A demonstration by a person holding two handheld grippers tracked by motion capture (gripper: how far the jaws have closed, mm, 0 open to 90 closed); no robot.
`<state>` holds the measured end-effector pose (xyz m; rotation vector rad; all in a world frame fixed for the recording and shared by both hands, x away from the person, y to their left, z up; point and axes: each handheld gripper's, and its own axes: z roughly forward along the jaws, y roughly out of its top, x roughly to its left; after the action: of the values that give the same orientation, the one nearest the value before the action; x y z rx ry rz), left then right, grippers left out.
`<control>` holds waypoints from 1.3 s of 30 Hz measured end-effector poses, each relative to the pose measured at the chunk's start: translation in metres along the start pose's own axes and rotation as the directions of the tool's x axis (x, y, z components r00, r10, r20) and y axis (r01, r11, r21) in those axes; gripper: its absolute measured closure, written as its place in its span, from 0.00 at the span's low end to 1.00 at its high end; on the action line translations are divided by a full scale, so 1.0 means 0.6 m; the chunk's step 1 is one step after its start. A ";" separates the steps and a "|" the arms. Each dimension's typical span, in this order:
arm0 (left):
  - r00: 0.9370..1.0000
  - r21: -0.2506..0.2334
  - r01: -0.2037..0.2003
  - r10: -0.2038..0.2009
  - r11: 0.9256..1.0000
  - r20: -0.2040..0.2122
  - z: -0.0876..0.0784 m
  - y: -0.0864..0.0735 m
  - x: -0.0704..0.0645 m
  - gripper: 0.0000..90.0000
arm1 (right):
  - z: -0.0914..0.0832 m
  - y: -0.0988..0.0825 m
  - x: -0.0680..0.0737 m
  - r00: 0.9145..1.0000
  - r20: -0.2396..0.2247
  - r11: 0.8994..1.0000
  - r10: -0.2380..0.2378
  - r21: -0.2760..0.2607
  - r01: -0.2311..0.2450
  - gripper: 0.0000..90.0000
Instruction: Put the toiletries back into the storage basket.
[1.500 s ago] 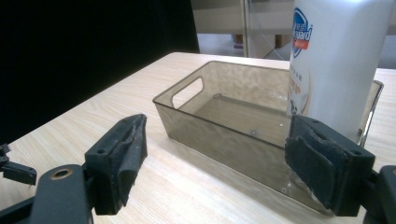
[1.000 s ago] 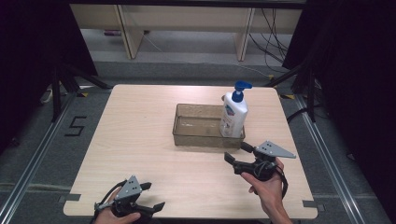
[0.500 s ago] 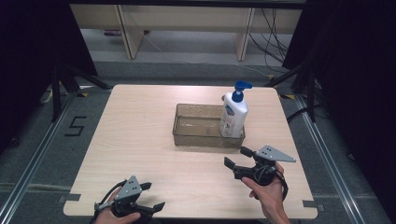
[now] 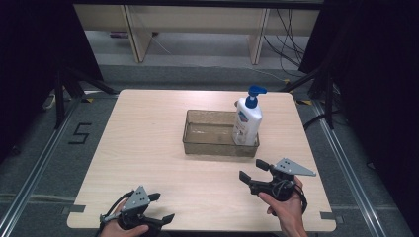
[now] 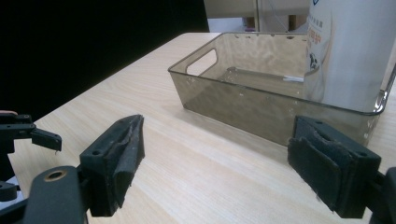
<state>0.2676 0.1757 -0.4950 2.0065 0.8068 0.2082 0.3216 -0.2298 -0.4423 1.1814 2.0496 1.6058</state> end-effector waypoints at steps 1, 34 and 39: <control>1.000 0.000 -0.001 0.001 1.000 0.000 0.000 0.000 0.000 0.17 | -0.001 -0.002 0.001 1.000 0.002 1.000 0.010 0.013 -0.010 0.21; 1.000 0.007 -0.004 0.004 1.000 -0.002 -0.001 0.000 -0.001 0.17 | -0.020 -0.049 0.034 0.998 -0.047 0.997 -0.048 0.064 0.051 0.17; 1.000 0.007 0.001 -0.001 1.000 -0.009 0.000 0.000 -0.002 0.17 | -0.027 -0.059 0.037 0.997 -0.042 0.994 -0.063 0.092 0.067 0.17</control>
<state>0.2666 0.1748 -0.4945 2.0127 0.8152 0.2137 0.2823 -0.2262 -0.4629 1.1095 2.1856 1.5302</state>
